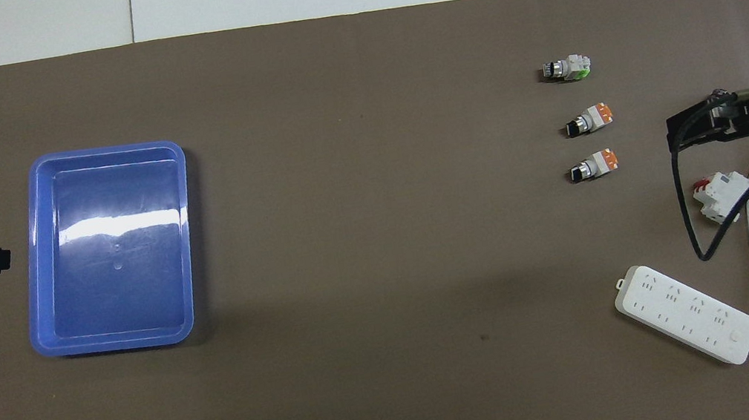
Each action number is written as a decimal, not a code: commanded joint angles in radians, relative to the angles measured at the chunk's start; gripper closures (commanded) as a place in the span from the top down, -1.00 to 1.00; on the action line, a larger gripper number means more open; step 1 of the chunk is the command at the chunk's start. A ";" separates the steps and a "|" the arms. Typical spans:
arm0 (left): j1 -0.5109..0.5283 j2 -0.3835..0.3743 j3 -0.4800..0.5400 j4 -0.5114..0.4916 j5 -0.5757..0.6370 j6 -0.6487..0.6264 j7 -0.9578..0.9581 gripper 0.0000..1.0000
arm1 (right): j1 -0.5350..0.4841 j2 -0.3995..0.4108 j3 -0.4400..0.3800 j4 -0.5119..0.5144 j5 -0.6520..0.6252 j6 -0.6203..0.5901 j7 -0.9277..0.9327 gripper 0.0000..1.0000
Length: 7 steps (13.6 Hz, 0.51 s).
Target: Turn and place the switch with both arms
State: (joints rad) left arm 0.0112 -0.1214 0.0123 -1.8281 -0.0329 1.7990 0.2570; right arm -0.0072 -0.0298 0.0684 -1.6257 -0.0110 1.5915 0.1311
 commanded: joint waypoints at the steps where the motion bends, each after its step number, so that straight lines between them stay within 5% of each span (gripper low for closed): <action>1: -0.005 -0.030 0.005 -0.040 -0.005 0.023 0.005 1.00 | -0.010 -0.004 0.004 0.001 0.006 -0.004 0.002 1.00; 7: -0.005 -0.030 0.005 -0.040 -0.005 0.025 0.005 1.00 | -0.020 -0.012 -0.001 -0.016 0.008 -0.016 0.001 1.00</action>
State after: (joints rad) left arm 0.0112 -0.1214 0.0123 -1.8286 -0.0329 1.7990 0.2570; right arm -0.0155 -0.0298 0.0654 -1.6270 -0.0110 1.5882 0.1311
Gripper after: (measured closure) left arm 0.000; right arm 0.000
